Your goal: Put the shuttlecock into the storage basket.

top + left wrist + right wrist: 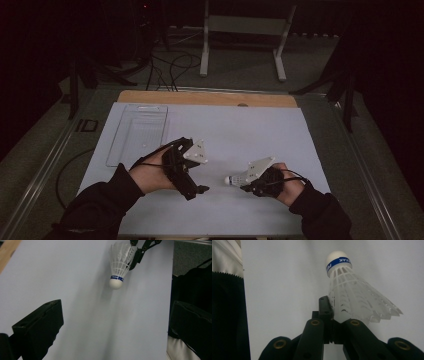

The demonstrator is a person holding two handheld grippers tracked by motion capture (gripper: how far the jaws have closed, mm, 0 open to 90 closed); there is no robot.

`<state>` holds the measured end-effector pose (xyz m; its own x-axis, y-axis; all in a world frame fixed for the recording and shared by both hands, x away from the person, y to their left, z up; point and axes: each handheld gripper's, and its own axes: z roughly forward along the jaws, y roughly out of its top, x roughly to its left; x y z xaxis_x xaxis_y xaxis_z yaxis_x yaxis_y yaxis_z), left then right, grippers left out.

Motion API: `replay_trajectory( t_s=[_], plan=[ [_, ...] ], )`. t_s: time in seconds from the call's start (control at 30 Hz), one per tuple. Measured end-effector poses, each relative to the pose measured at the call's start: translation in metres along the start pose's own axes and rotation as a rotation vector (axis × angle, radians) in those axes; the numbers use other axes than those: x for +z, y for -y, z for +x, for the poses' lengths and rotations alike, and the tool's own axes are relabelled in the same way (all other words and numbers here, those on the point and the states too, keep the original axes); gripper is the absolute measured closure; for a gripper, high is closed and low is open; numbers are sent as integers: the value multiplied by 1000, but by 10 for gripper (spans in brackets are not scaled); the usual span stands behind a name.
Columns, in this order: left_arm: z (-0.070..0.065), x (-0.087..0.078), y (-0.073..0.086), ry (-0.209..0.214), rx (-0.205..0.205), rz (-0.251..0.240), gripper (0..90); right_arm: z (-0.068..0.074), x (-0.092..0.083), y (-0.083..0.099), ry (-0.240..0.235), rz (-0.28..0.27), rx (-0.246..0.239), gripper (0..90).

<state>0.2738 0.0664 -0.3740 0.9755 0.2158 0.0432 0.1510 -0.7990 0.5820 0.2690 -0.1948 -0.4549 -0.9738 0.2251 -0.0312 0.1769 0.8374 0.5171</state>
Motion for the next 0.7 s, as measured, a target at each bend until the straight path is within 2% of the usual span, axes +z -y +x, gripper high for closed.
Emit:
replay_trajectory(
  t_s=[0.7],
  plan=[
    [-2, 37, -15, 46, 58, 69, 9, 2, 1, -4, -12, -23, -1, 891]
  ],
)
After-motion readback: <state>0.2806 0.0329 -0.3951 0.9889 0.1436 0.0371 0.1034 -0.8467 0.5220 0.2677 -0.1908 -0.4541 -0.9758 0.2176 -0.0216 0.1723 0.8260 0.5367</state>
